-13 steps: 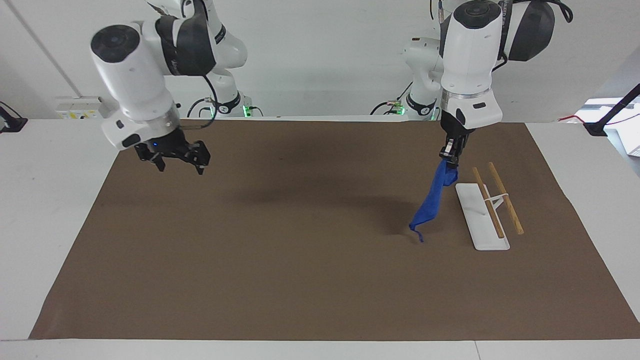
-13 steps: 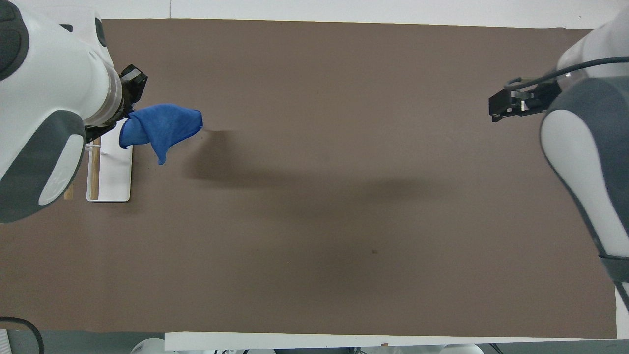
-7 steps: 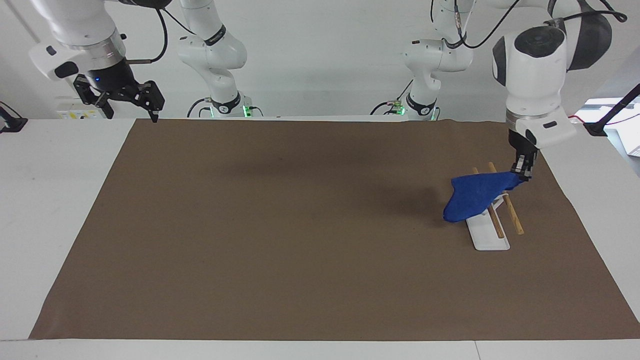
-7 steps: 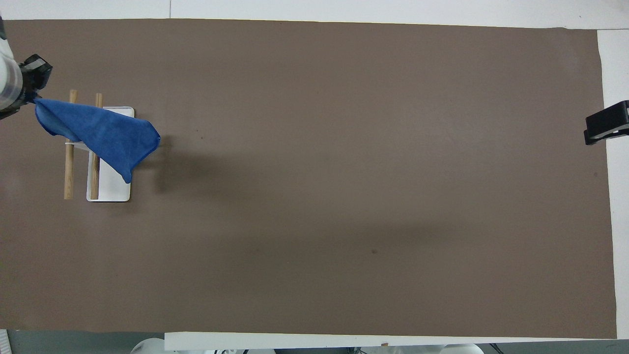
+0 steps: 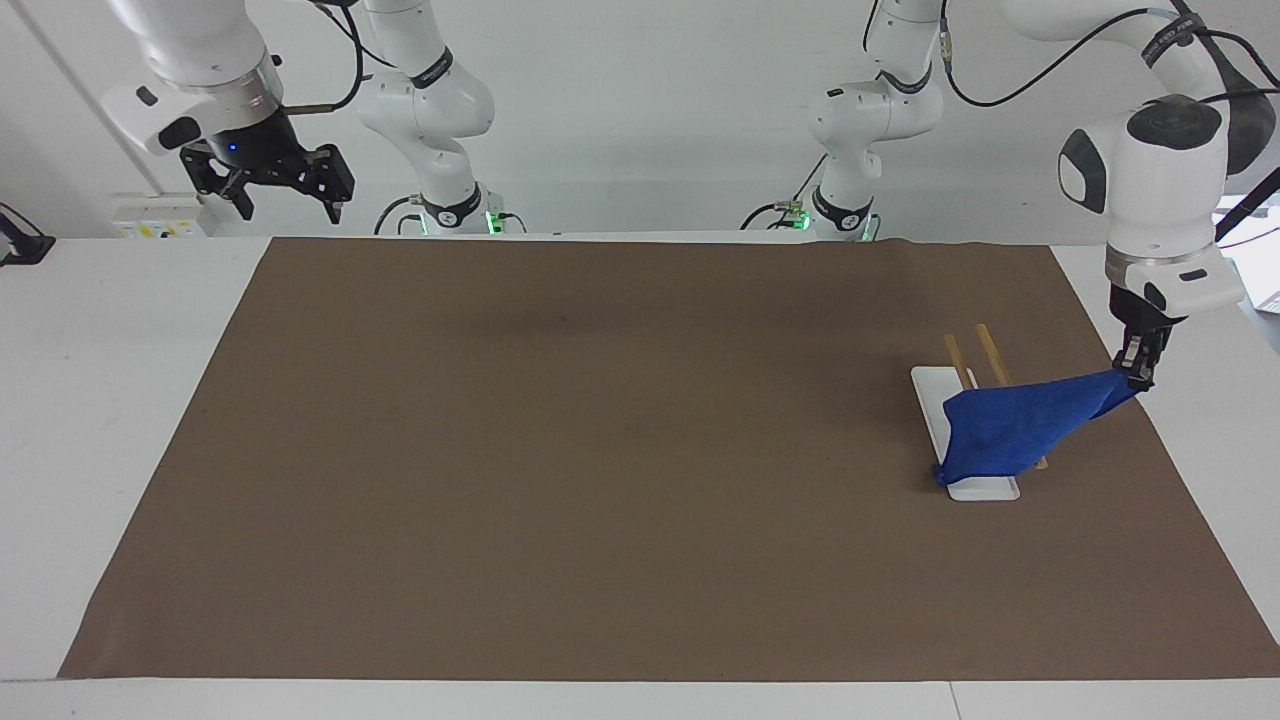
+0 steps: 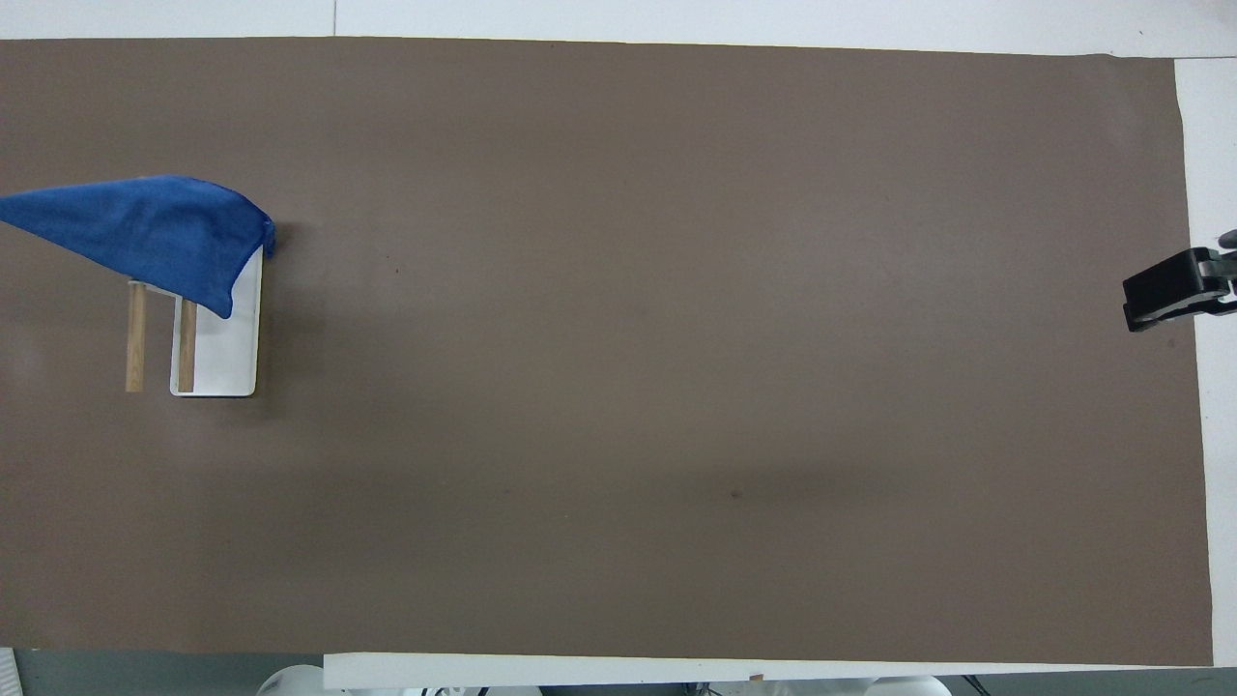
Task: Right arm passes towel to left arm to hang
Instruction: 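Lower the towel onto the rack and open the left gripper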
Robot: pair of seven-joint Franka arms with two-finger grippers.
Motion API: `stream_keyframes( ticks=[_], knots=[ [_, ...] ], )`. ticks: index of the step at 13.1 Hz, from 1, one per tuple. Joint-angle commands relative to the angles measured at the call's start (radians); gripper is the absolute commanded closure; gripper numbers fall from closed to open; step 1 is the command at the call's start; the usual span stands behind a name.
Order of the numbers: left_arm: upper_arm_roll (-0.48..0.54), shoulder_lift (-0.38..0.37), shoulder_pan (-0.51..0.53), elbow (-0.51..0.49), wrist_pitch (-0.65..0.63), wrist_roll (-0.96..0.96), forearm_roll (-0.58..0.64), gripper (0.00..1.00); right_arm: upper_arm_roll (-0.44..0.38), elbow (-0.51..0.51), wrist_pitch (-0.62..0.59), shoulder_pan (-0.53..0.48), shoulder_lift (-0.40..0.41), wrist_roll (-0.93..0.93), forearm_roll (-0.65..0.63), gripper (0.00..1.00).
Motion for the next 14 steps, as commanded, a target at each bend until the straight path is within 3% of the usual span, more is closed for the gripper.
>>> stream_keyframes(
  ticks=[1,2,6,7,8,9,12,14],
  knots=[
    [-0.009,-0.044,0.038,-0.140,0.095,0.014,0.075,0.99,-0.038,-0.049,0.027,0.014,-0.021,-0.012,0.028,0.00],
    [-0.010,-0.047,0.066,-0.152,0.114,0.014,0.123,0.99,-0.038,-0.044,0.030,0.018,-0.014,-0.012,0.028,0.00],
    [-0.010,-0.038,0.103,-0.172,0.160,0.031,0.128,0.95,-0.040,-0.043,0.027,0.020,0.000,-0.010,0.028,0.00],
    [-0.010,-0.038,0.104,-0.171,0.157,0.047,0.128,0.80,-0.040,-0.043,0.026,0.020,0.000,-0.010,0.028,0.00],
    [-0.012,-0.033,0.103,-0.157,0.145,0.051,0.128,0.27,-0.040,-0.044,0.020,0.018,-0.001,-0.009,0.029,0.00],
    [-0.015,-0.035,0.091,-0.157,0.135,0.038,0.124,0.00,-0.043,-0.049,0.023,0.017,-0.004,-0.010,0.032,0.00],
    [-0.023,-0.055,-0.033,-0.137,0.016,0.040,0.064,0.00,-0.044,-0.052,0.020,-0.025,-0.004,-0.010,0.058,0.00],
    [-0.021,-0.056,-0.129,-0.001,-0.187,0.052,-0.132,0.00,-0.044,-0.066,0.023,-0.037,-0.007,-0.010,0.071,0.00]
  ],
)
